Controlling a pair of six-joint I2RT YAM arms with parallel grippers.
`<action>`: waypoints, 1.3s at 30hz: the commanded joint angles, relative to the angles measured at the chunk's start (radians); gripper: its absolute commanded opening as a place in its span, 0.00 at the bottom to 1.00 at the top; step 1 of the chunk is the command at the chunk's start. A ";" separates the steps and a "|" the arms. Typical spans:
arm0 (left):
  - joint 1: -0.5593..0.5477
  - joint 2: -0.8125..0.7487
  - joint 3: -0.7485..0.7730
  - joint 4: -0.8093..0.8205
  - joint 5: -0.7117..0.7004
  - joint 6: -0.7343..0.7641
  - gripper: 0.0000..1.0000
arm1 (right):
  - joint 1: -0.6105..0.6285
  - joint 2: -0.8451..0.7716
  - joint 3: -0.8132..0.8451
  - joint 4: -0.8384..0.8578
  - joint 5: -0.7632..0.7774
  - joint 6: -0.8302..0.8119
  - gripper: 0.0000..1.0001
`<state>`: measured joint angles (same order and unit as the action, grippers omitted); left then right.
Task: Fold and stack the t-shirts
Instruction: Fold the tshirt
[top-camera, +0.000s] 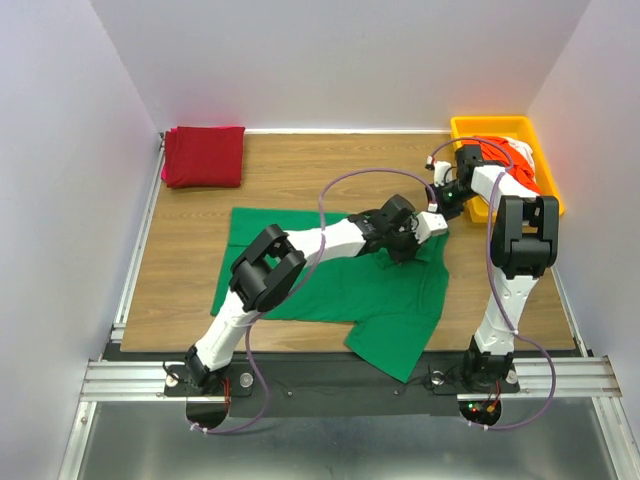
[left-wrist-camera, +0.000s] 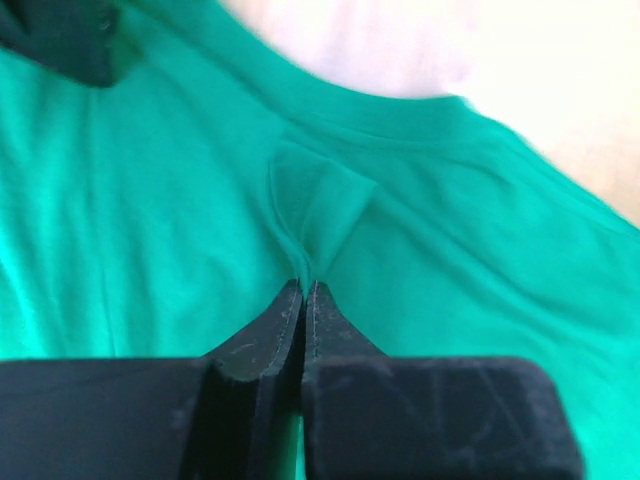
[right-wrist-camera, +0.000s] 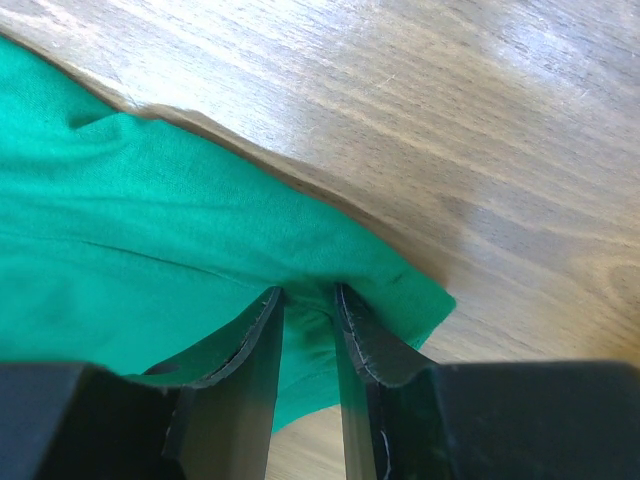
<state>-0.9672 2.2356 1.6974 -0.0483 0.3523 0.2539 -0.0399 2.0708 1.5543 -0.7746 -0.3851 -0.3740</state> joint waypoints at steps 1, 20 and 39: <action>-0.016 -0.145 -0.048 0.039 0.125 0.045 0.17 | -0.014 -0.009 0.015 0.041 0.012 -0.019 0.33; 0.056 -0.382 -0.258 -0.128 0.240 0.145 0.47 | -0.014 0.043 0.093 0.043 0.031 -0.026 0.33; 0.479 -0.392 -0.326 -0.162 0.143 0.024 0.41 | -0.014 0.084 0.150 0.052 0.064 -0.045 0.33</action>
<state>-0.6773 1.9503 1.4288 -0.1883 0.5190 0.3256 -0.0460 2.1269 1.6680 -0.7631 -0.3553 -0.3969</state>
